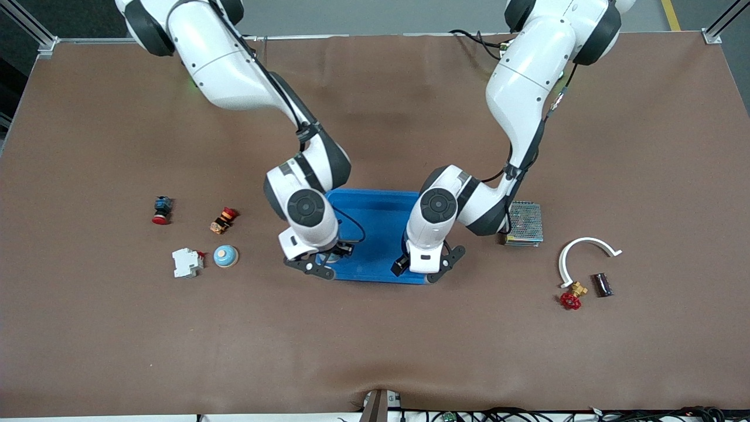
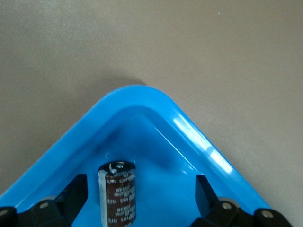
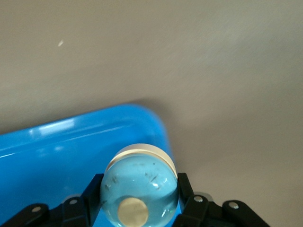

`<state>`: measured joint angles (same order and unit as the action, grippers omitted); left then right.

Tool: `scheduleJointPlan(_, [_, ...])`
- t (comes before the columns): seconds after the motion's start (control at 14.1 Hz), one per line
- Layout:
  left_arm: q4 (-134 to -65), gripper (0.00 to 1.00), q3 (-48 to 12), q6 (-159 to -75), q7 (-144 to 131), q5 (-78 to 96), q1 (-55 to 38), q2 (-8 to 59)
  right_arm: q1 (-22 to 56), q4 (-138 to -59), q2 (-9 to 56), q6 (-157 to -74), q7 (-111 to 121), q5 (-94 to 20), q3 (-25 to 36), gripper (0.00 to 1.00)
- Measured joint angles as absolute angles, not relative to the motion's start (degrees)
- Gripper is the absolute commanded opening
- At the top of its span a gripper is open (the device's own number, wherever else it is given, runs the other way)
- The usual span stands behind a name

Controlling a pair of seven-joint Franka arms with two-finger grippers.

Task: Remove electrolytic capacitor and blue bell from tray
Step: 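Place the bell with the right gripper while the left gripper lifts the capacitor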

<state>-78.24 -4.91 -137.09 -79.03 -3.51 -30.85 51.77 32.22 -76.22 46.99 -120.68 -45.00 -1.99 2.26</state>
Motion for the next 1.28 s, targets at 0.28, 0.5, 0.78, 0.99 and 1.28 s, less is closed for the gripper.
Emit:
scheduleJointPlan(0.28, [-78.2,1.0,-4.9,-137.1,-79.0,-3.5,-30.9,52.1,25.3,-76.5,43.6,-115.7,-28.8,-2.0,2.4,0.0])
scheduleJointPlan(0.5, [-78.2,0.72,-4.9,-137.1,-79.1,-3.5,-30.9,52.1,20.1,-78.6,42.0,-115.7,-17.4,-2.0,2.4,0.0])
scheduleJointPlan(0.78, [-78.1,0.35,-4.9,-137.1,-79.2,-3.5,-30.9,52.1,13.9,-82.2,40.3,-118.2,-4.6,-2.0,2.4,0.0])
scheduleJointPlan(0.99, [-77.8,0.2,-4.9,-137.2,-79.2,-3.5,-30.9,52.1,9.8,-87.4,38.7,-122.5,4.3,-2.0,2.4,0.0])
scheduleJointPlan(1.28, [-77.3,0.18,-4.9,-137.2,-79.2,-3.5,-31.1,52.1,3.6,-90.8,37.4,-123.2,16.8,-3.9,2.3,0.0])
